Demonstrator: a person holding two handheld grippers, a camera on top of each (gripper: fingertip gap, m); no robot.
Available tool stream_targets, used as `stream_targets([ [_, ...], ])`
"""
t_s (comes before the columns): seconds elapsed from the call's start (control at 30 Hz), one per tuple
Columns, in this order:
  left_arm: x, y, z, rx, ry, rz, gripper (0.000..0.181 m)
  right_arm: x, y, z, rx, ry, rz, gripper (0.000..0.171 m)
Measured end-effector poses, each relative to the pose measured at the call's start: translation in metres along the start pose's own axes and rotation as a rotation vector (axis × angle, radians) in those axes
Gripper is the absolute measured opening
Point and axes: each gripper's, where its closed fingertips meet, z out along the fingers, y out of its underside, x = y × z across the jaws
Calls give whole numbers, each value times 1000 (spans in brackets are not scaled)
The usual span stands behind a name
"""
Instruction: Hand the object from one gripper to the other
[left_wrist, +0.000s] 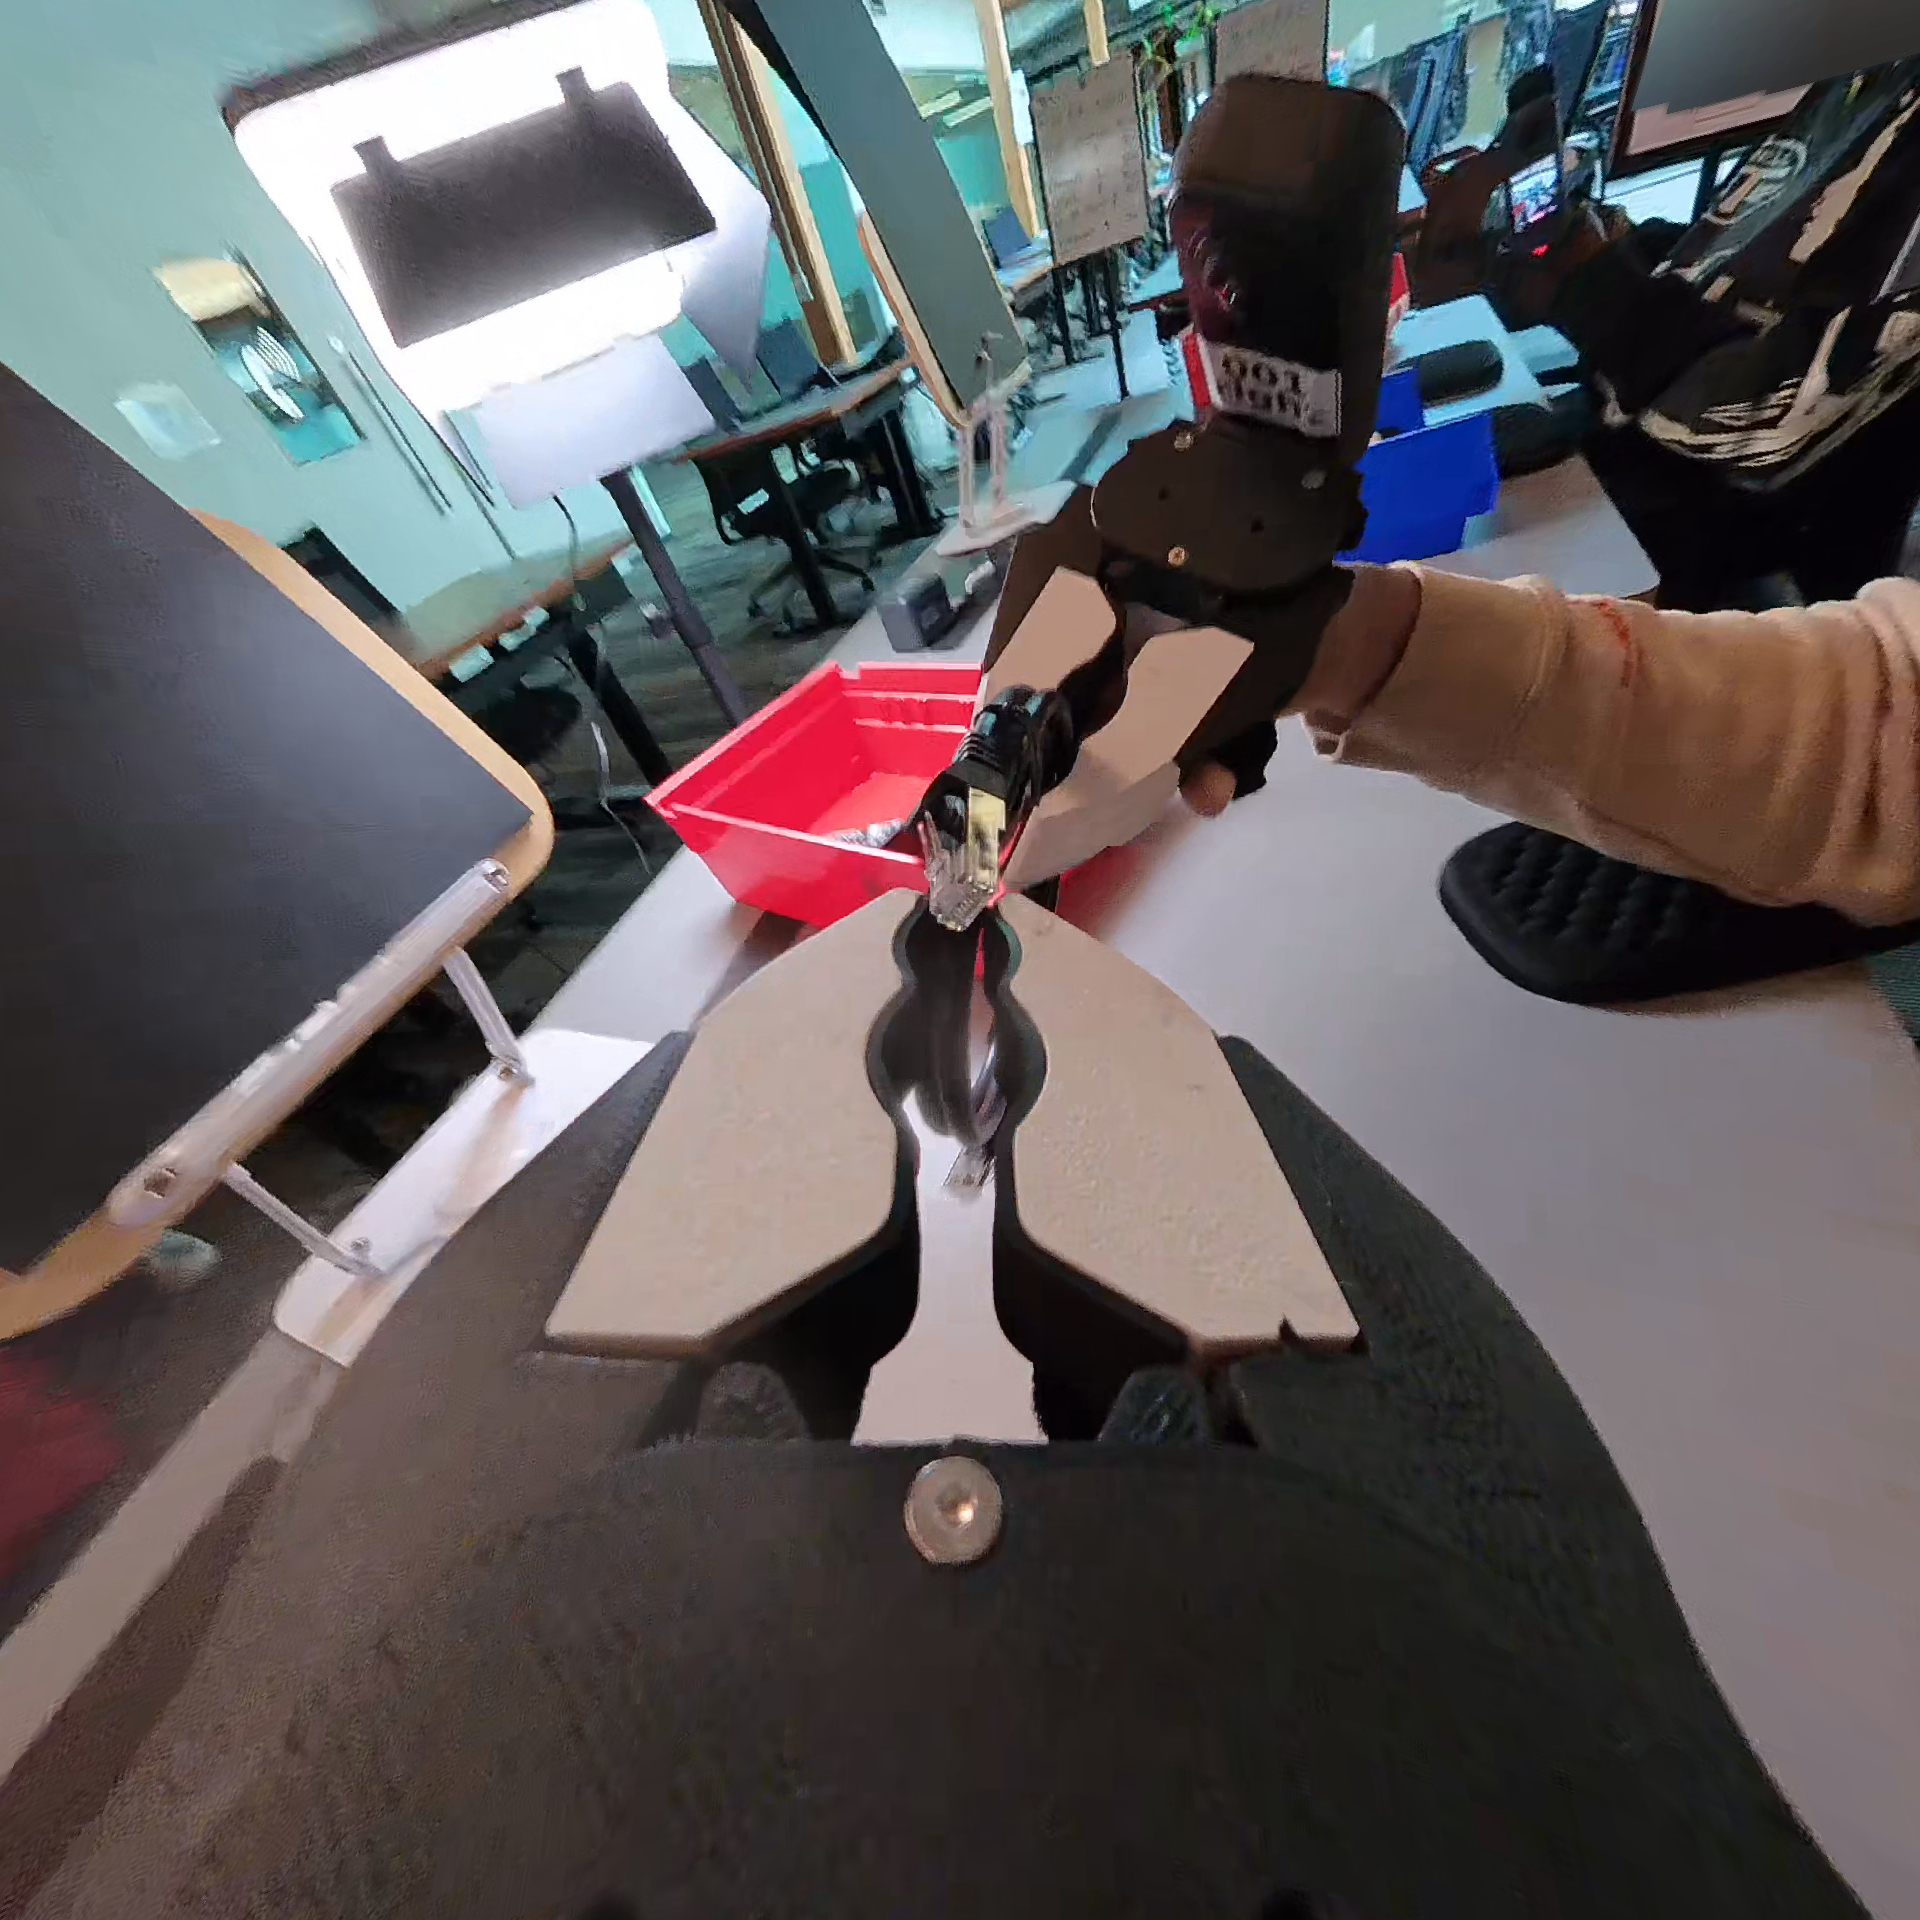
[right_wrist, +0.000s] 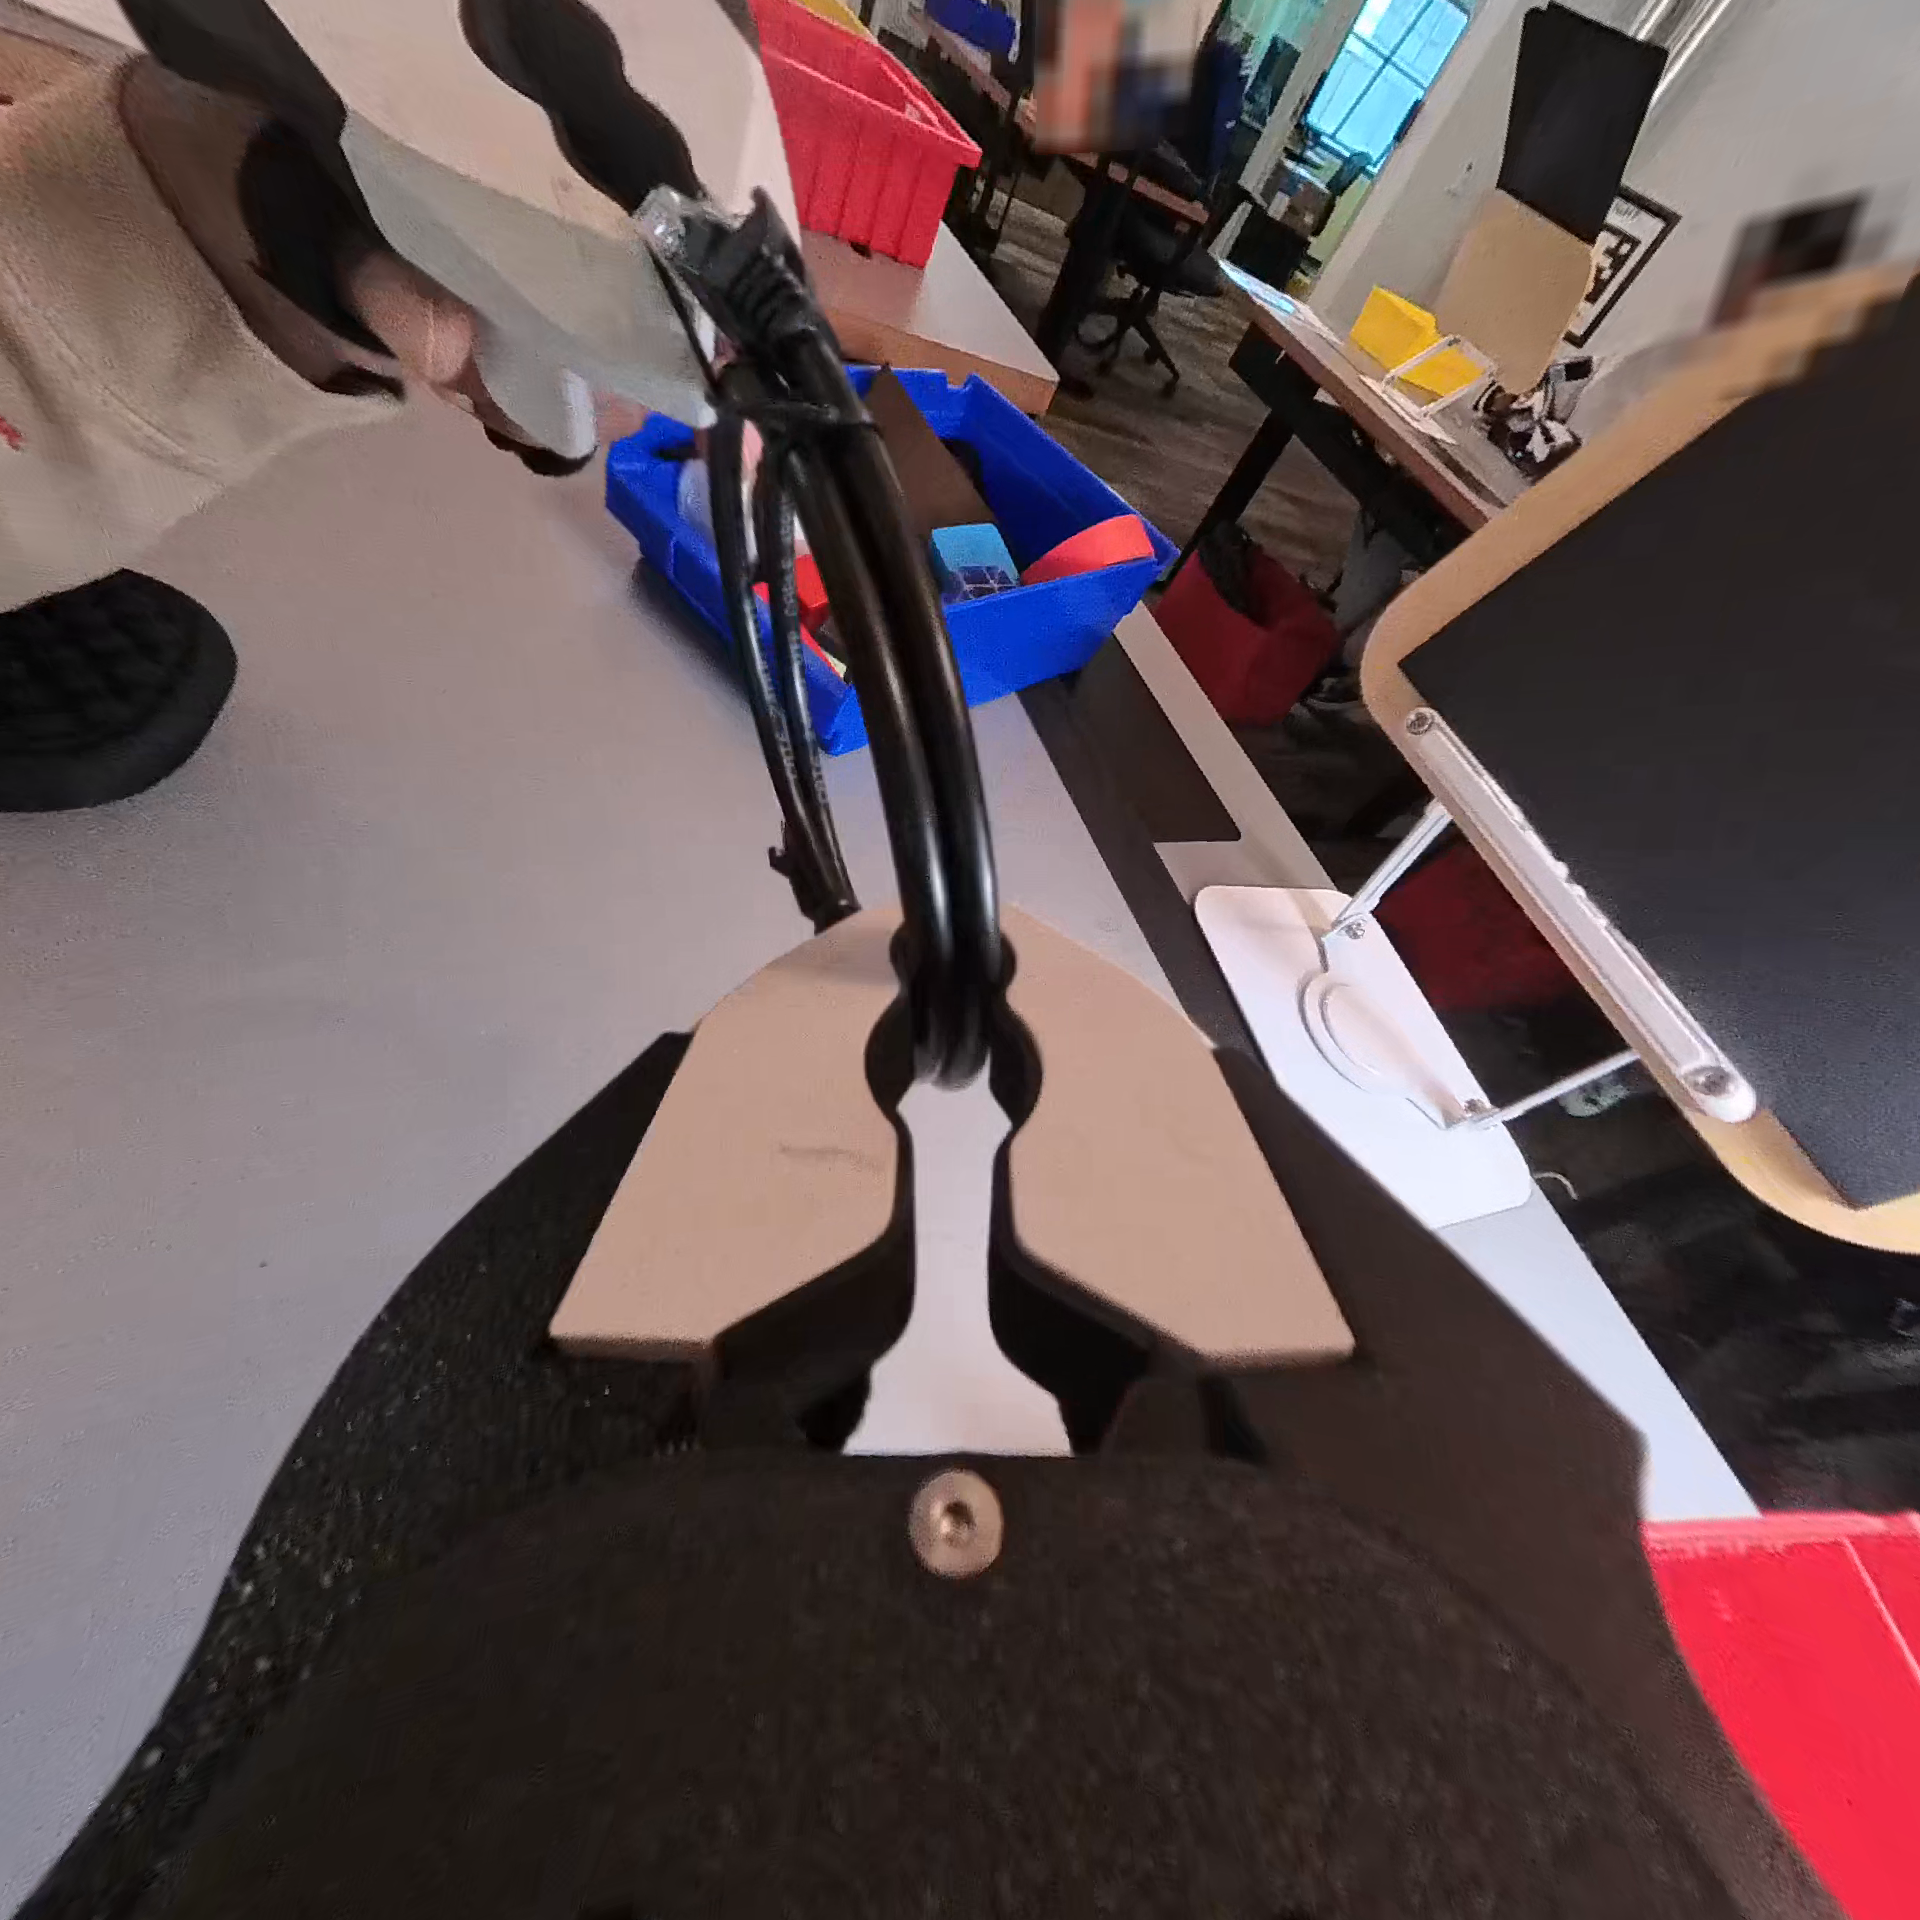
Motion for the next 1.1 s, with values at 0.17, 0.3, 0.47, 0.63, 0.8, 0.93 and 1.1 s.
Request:
stream_targets([
  [0.17, -2, -7, -14, -13, 20, -66, 44, -3, 13, -6, -184, 37, -112, 8],
  [0.3, 30, 37, 22, -277, 65, 102, 41, -30, 12, 14, -249, -3, -207, 7],
  [0.47, 15, 41, 30, -290, -48, 176, 12, -28, -15, 6, -98, 36, -204, 12],
  [0.63, -2, -4, 5, 23, -59, 32, 11, -3, -8, -5, -9, 0, 4, 53],
  [0.8, 1, -12, 0, 86, 24, -81, 32, -14, -17, -1, 29, -41, -2, 12],
  [0.93, 18, 3, 8, -71, 45, 28, 43, -21, 5, 1, -207, 17, -189, 11],
  [1.1, 18, 45, 34, -336, -99, 325, 11, -44, -3, 17, -214, 0, -269, 12],
])
